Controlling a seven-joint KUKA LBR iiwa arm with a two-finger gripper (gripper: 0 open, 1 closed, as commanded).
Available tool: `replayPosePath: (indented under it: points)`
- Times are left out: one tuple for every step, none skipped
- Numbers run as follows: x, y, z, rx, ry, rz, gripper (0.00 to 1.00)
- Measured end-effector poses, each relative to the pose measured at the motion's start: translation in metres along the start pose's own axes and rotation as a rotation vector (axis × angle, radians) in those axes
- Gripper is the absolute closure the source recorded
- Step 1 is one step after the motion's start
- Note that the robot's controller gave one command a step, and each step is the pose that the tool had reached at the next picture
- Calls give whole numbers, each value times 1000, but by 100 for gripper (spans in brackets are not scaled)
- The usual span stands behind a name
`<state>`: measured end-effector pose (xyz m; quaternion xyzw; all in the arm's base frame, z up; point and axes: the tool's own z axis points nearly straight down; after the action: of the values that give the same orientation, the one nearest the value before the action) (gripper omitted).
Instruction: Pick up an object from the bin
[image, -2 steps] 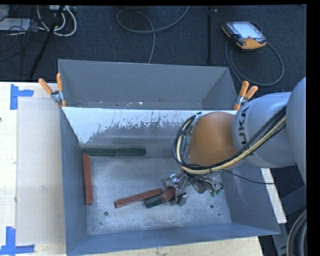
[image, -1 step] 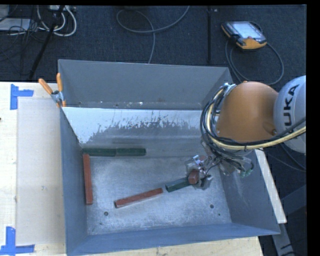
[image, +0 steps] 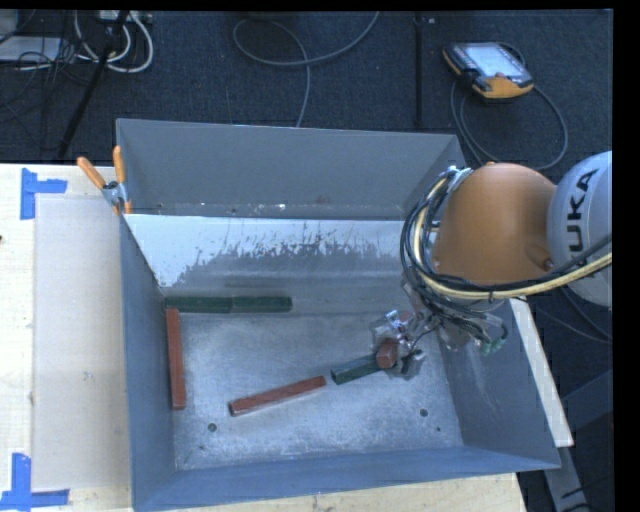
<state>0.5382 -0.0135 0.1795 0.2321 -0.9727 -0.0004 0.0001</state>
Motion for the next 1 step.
replayPosePath:
  points:
    - [7,-2,-48,0,-1,12,100]
